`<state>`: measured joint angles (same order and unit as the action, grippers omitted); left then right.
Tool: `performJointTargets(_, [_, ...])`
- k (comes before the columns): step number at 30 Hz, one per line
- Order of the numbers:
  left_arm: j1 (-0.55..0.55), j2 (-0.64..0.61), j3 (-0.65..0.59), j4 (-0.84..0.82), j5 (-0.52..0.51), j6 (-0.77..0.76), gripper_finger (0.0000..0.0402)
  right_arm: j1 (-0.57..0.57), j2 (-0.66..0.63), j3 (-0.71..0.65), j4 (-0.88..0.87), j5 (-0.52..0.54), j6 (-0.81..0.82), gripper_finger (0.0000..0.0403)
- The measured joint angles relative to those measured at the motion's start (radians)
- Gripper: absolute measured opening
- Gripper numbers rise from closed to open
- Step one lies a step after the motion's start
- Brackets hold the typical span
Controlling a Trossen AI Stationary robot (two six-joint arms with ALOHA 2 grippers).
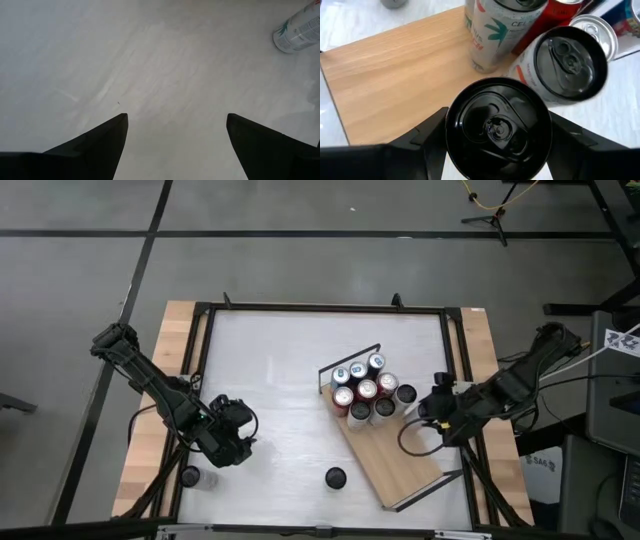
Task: Place canned beverage on shelf
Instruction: Put the white pink soda can on the shelf aligned with the other white pink soda cans
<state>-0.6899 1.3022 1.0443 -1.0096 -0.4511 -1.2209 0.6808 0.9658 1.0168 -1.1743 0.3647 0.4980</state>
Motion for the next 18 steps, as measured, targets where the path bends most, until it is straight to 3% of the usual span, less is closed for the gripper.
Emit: performJointTargets(18, [0.0, 0.0, 0.0, 0.0, 0.0, -0.002, 0.0332, 0.0, 0.002, -0.051, 0.074, -0.026, -0.006, 0.0256])
